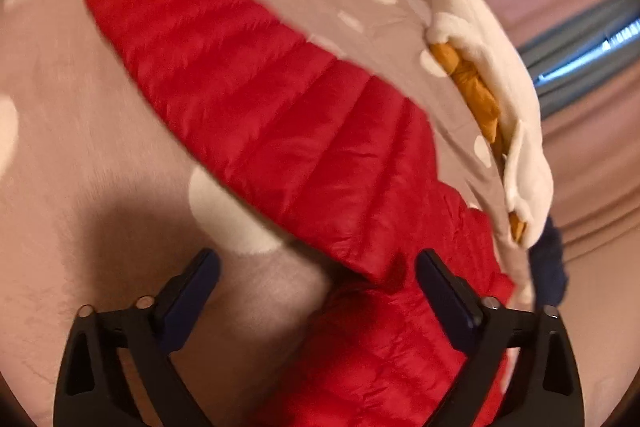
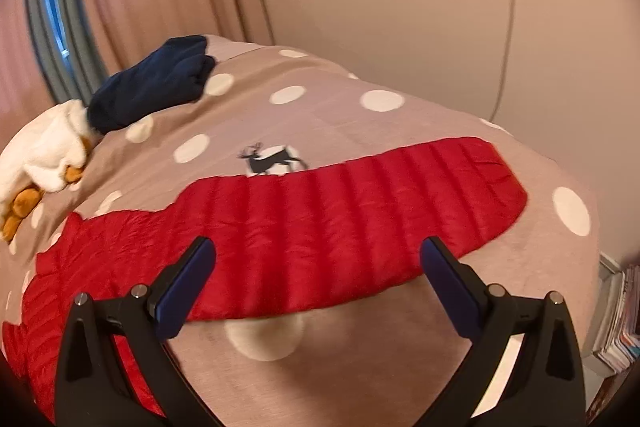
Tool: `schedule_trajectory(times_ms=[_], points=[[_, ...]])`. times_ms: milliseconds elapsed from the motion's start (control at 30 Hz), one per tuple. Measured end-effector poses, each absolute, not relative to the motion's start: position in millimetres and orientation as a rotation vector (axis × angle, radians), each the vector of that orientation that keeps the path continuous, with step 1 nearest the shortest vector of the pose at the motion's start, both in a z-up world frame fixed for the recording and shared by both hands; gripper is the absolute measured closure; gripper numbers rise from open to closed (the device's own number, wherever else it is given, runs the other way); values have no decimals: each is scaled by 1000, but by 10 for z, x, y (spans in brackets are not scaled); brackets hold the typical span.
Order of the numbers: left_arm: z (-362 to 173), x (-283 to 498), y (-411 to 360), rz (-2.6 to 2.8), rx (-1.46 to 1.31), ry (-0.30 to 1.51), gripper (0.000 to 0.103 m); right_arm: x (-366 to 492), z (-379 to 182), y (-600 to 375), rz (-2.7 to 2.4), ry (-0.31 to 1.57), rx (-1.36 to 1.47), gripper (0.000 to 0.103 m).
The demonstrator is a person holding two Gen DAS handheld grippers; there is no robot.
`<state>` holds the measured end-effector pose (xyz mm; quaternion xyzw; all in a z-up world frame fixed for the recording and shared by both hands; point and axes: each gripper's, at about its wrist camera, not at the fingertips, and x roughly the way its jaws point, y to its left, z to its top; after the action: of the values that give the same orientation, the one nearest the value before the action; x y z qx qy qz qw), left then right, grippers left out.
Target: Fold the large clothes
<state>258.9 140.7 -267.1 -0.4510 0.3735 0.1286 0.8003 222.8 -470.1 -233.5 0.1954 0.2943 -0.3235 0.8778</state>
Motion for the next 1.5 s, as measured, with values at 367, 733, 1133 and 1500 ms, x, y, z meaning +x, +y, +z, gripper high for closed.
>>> schedule_trajectory(times_ms=[367, 733, 1133, 1500], points=[[-2837, 2715, 1708, 212, -1167, 684, 25, 1960, -2613, -5139, -794, 660, 614, 3], [-2797, 2778, 2351, 297, -1072, 646, 40, 1820, -2726, -5347, -874, 610, 762, 10], [-2951, 2659, 2752, 360, -1117, 609, 73, 1578, -3126, -5668, -774, 377, 1178, 27], [-2928, 2707, 2661, 358, -1002, 649, 73, 1698, -3241, -5763, -829, 400, 1022, 88]])
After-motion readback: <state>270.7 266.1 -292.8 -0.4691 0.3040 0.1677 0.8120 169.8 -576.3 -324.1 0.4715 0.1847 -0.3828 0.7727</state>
